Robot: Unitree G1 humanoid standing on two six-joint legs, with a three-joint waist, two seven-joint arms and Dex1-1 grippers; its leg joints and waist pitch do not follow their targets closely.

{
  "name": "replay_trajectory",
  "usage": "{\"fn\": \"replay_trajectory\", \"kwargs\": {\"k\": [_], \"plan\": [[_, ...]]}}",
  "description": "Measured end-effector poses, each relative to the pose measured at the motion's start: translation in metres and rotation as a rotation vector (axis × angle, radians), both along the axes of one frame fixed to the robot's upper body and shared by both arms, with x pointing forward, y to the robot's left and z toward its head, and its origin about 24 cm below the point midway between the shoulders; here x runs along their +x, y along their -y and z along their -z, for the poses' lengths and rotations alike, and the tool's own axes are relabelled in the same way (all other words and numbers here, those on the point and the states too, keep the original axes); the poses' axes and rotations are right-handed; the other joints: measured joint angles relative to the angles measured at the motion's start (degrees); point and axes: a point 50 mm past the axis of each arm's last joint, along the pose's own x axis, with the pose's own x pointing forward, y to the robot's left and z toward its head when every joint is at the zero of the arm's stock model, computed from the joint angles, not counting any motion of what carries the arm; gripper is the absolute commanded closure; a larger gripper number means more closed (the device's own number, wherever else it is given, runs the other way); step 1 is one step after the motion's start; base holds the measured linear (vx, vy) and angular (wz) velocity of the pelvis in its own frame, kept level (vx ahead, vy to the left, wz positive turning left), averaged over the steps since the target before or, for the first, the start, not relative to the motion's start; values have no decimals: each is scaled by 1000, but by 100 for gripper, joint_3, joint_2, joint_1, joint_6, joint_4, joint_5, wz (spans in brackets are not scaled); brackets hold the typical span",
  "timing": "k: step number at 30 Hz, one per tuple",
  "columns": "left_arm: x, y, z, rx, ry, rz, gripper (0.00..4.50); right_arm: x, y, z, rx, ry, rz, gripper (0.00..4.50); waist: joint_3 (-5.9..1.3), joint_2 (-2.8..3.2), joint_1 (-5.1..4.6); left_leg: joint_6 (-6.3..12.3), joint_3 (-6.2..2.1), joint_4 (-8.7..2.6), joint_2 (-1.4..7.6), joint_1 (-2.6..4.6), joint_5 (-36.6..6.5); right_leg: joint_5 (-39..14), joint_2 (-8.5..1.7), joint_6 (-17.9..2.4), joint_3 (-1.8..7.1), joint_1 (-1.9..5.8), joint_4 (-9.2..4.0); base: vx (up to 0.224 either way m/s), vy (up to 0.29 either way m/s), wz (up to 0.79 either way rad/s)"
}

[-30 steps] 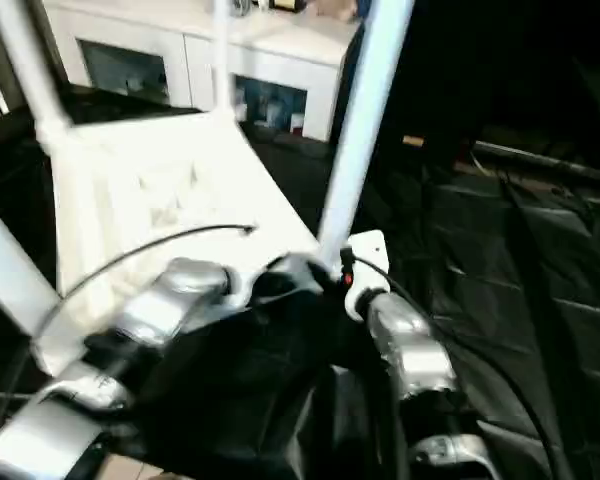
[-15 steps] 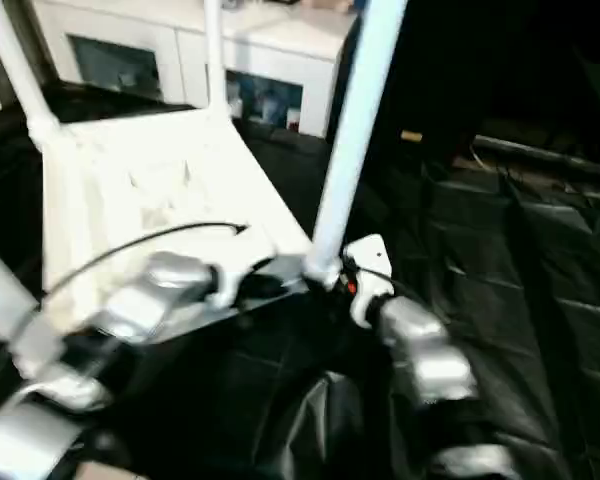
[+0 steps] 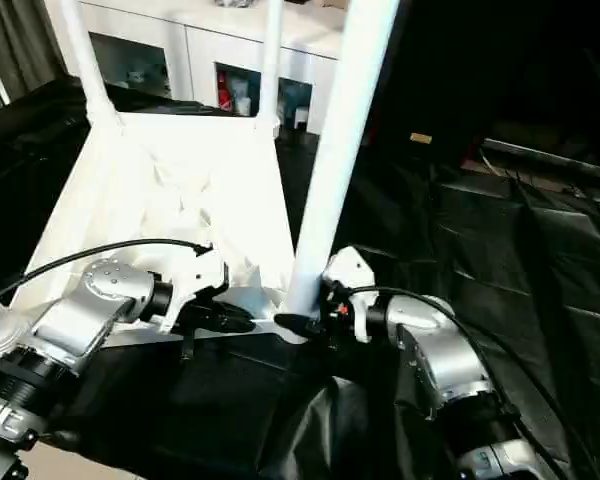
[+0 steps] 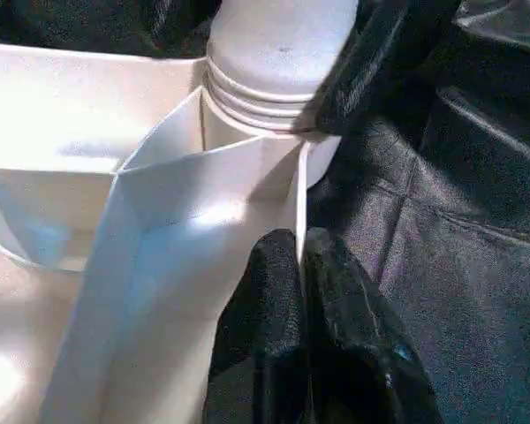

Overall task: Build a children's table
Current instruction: Rotate leg to tighten

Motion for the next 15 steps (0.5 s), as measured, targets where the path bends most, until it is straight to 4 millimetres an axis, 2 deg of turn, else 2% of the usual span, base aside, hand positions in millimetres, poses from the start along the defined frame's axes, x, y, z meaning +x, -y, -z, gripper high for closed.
{"fn": "replay_trajectory", "kwargs": {"k": [4, 12, 15], "plan": [[0, 0, 0, 0, 2, -1, 450, 2, 1, -1, -6, -4, -14, 81, 4, -7, -2, 0, 0, 0, 0, 0, 0, 0, 0, 0, 1, 0, 1, 0, 0, 0], [1, 1, 0, -1, 7, -9, 450, 2, 1, -1, -5, -10, -33, 158, 5, -10, -15, 0, 0, 2, 0, 1, 0, 0, 0, 0, 1, 0, 4, 0, 0, 0], [1, 1, 0, -1, 7, -9, 450, 2, 1, -1, -4, -12, -36, 167, 5, -10, -15, 0, 0, 2, 0, 1, 1, 0, 0, 0, 1, 0, 4, 0, 0, 0]]}}
